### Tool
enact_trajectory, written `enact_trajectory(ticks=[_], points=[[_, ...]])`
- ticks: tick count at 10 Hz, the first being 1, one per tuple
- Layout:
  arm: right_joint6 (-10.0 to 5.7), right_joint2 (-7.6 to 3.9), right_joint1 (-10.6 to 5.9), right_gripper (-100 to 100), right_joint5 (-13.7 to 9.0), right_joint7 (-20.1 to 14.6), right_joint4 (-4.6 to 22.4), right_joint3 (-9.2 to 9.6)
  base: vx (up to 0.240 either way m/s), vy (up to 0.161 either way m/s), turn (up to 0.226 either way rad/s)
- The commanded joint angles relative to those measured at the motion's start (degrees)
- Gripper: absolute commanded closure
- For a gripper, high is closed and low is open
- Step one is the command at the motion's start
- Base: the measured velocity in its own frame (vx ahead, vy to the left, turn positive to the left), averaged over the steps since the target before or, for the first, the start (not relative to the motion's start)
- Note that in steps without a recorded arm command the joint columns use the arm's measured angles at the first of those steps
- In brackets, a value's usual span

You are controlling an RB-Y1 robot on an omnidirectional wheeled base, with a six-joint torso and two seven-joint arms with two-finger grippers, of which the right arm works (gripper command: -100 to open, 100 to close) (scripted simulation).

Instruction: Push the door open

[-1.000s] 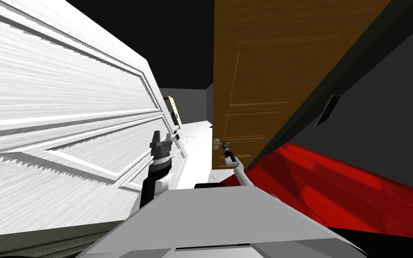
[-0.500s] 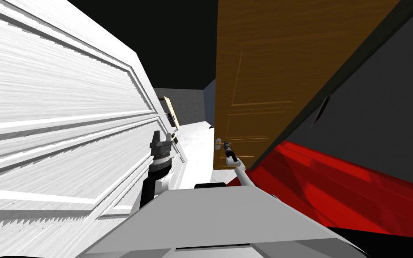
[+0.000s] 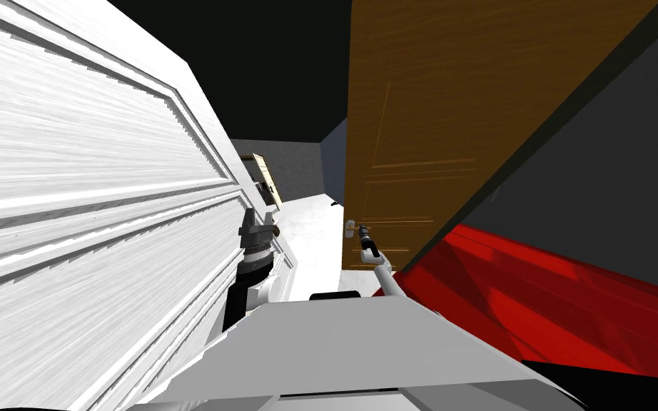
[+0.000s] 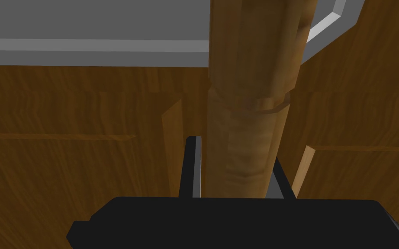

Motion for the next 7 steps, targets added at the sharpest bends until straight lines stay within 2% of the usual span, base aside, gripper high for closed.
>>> enact_trajectory(ticks=[1, 3, 7], points=[[-0.01, 0.90, -0.13, 100, 0.0, 0.2, 0.0, -0.25, 0.108, 0.096, -0.061], [-0.06, -0.29, 0.04, 100, -0.2, 0.3, -0.1, -1.34, 0.090, 0.030, -0.055], [-0.08, -0.84, 0.00, 100, -0.3, 1.1, -0.3, -2.98, 0.179, 0.036, -0.047]])
